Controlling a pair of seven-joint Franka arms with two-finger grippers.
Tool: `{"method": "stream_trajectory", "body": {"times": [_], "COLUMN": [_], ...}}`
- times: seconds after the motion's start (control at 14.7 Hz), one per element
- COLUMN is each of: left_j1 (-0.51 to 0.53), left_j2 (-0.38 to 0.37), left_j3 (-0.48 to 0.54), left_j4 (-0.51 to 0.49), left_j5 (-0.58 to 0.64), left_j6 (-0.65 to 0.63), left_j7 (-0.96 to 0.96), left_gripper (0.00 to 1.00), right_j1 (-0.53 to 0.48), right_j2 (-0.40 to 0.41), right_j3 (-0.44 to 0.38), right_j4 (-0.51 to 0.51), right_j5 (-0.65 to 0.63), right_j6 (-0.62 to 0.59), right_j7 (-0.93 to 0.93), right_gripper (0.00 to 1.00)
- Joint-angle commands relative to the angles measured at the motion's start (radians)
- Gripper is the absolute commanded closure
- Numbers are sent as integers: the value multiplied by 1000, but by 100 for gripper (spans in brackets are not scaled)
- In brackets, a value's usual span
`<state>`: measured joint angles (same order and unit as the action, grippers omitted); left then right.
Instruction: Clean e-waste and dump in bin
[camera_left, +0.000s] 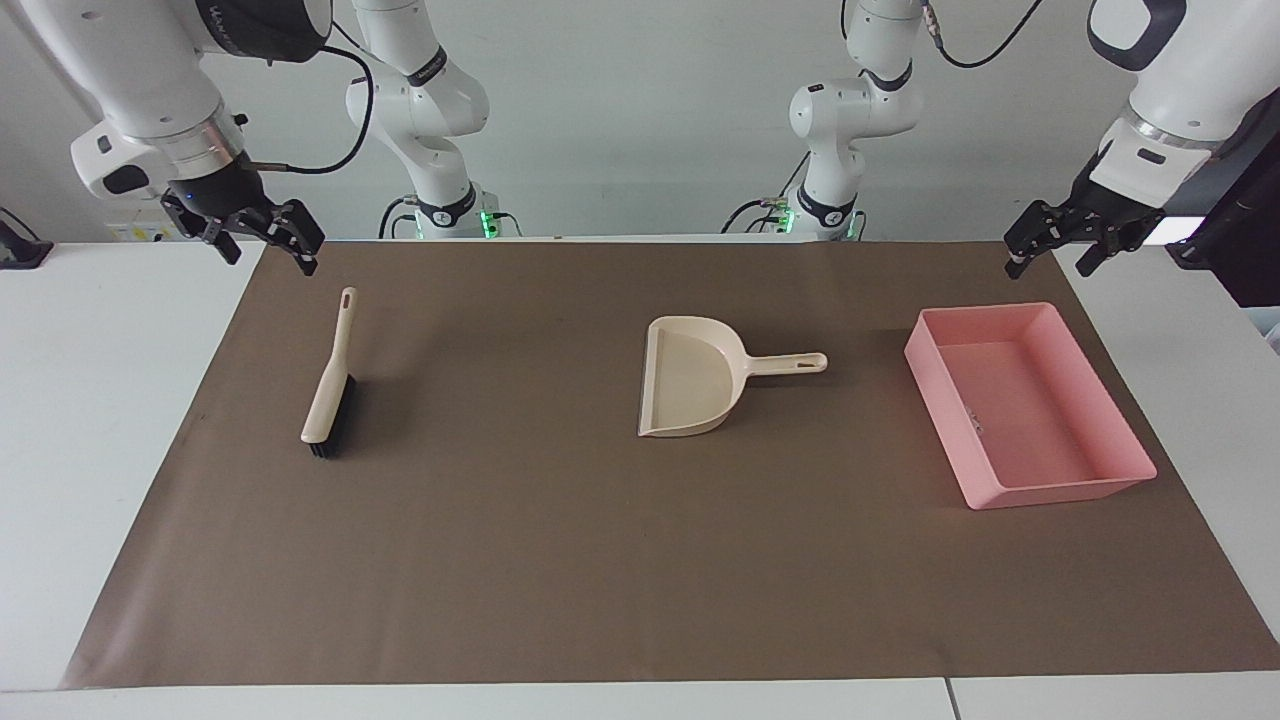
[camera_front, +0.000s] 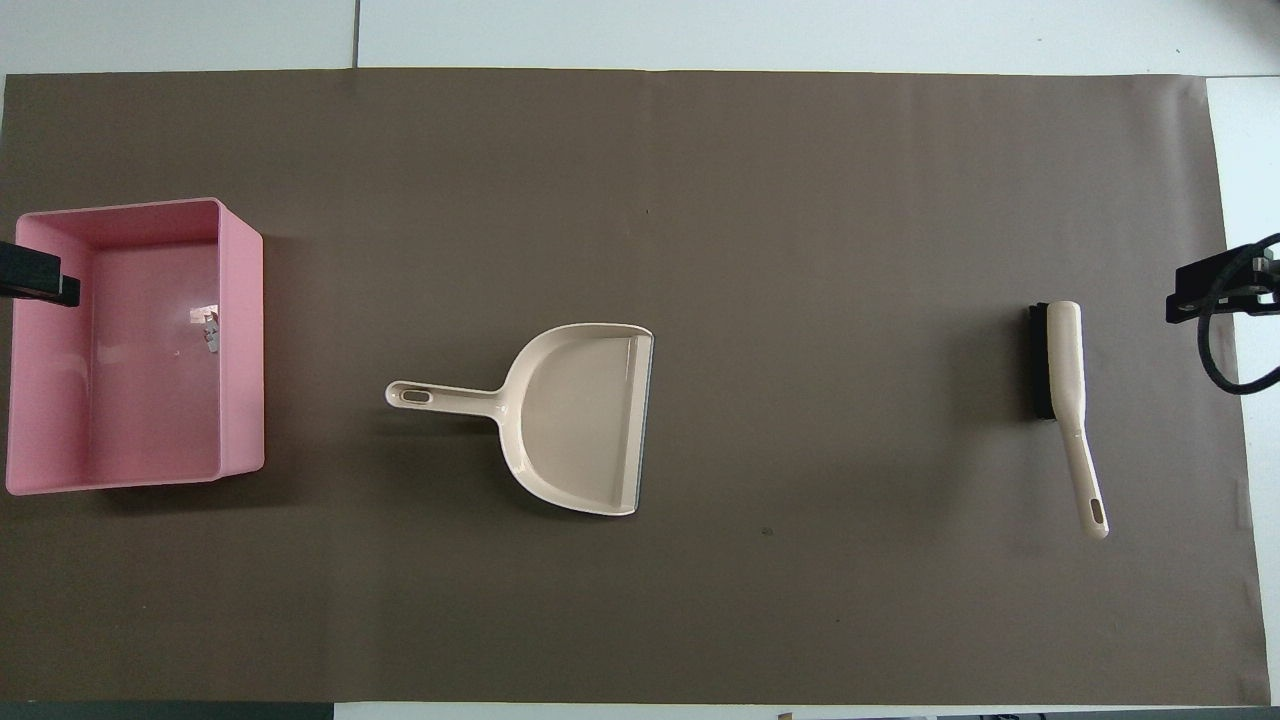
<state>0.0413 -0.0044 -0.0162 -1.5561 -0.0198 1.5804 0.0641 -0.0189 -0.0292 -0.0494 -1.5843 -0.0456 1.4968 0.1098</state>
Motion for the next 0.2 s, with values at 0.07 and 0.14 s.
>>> {"method": "stream_trajectory", "body": {"times": [0.07, 0.14], "left_j1": [0, -1], "left_j2": [-32, -32], "left_j3": [-5, -5], "left_j4": [-48, -47], "left_j5": [18, 18], "left_j6": [46, 46], "left_j7": [-7, -3], "left_gripper": [1, 1], "right_j1": [-6, -6], "right_j2": [-21, -21], "right_j3": [3, 3], "right_j4": [-28, -28], "right_j5": [18, 18], "right_j6": [17, 17], "right_j7": [5, 5], "right_gripper": [0, 0]}}
